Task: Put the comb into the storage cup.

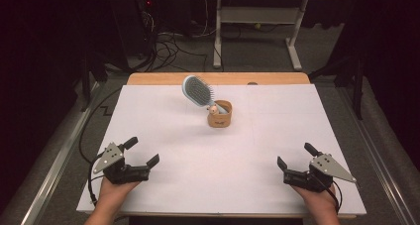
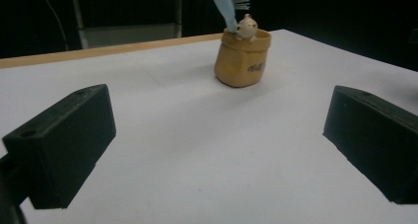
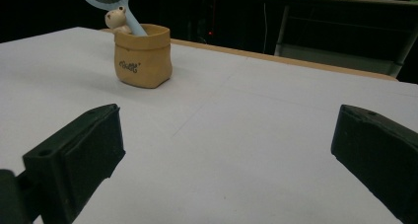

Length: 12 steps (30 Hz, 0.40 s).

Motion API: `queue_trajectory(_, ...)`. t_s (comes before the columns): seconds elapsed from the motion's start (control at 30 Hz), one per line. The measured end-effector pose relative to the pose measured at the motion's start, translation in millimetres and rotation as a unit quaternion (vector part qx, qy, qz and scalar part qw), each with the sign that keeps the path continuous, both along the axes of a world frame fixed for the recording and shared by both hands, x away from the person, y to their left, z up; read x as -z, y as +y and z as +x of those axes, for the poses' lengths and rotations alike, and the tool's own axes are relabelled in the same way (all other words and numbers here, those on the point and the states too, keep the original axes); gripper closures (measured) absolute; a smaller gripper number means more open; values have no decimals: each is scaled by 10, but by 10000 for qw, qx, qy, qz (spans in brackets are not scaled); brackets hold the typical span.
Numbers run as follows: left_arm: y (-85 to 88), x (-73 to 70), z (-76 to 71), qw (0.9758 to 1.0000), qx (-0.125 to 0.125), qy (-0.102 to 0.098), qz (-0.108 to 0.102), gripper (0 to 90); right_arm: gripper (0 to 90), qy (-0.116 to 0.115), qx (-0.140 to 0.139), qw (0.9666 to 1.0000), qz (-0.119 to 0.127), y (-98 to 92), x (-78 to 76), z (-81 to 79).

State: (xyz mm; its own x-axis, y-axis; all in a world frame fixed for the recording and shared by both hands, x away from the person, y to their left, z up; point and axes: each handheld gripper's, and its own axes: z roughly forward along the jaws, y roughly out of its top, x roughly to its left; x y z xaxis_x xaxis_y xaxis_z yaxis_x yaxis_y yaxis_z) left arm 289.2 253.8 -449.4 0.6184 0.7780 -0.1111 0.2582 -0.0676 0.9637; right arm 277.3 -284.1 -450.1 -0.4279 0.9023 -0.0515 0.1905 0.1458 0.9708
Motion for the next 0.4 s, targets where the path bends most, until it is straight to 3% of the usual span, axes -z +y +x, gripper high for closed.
queue_trajectory(0.13,55,-10,14,9999,-113,-77,28,0,3,-92,51,9999,46,-5,-24,-28)
queue_trajectory(0.4,74,33,72,9999,-62,88,-3,0,3,-76,113,9999,23,-4,-14,-27)
